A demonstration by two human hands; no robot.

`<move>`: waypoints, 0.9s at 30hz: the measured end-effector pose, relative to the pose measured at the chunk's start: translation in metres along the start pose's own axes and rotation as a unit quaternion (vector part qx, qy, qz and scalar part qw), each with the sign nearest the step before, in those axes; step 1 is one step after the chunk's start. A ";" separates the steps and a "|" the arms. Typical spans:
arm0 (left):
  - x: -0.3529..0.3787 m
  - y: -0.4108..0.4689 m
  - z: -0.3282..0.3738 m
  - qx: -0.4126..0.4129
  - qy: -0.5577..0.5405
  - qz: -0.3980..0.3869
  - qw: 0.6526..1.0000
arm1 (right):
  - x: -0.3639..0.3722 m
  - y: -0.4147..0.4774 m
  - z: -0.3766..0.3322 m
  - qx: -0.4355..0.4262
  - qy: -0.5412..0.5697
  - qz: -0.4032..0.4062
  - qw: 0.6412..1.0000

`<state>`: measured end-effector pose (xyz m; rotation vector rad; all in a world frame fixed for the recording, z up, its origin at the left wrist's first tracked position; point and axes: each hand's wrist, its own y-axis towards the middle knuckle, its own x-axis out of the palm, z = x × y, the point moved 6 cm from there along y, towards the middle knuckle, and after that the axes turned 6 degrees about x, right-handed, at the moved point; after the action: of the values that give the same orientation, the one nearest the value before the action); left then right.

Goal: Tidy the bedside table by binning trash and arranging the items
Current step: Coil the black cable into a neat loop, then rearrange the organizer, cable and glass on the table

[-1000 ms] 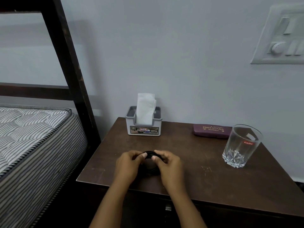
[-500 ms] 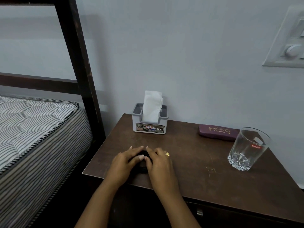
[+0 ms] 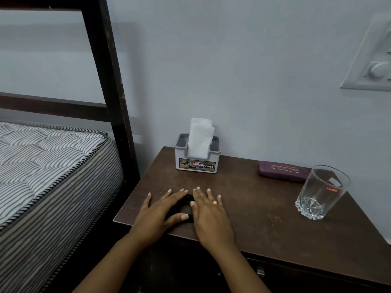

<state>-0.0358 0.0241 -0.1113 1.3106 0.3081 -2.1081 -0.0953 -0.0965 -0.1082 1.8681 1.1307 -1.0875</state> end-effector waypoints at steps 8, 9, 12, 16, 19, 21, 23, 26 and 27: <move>-0.005 0.001 -0.005 -0.026 -0.061 0.020 0.998 | -0.012 -0.009 -0.002 0.002 0.101 0.023 0.995; -0.007 0.001 -0.005 -0.030 -0.071 0.028 0.997 | -0.012 -0.010 -0.002 0.003 0.103 0.021 0.994; -0.010 0.001 -0.005 -0.030 -0.100 0.044 0.994 | -0.014 -0.011 -0.004 0.002 0.094 0.024 0.995; -0.014 0.003 -0.016 -0.034 -0.214 0.094 0.972 | -0.014 -0.011 0.002 0.024 0.151 0.033 0.988; -0.023 0.000 -0.026 -0.071 -0.331 0.198 0.920 | -0.018 -0.009 0.013 0.053 0.252 0.074 0.963; -0.029 -0.001 -0.032 -0.104 -0.376 0.252 0.886 | -0.022 -0.006 0.027 0.098 0.340 0.100 0.930; -0.032 0.007 -0.037 -0.128 -0.413 0.252 0.866 | -0.027 0.002 0.043 0.146 0.412 0.114 0.892; -0.027 0.031 -0.043 -0.150 -0.408 0.203 0.877 | -0.029 0.025 0.061 0.190 0.457 0.097 0.863; -0.025 0.040 -0.044 -0.152 -0.402 0.191 0.883 | -0.028 0.034 0.064 0.192 0.463 0.082 0.861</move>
<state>0.0284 0.0249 -0.1053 0.2177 0.0085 -1.9560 -0.0913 -0.1739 -0.1050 2.8919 1.2467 -0.2630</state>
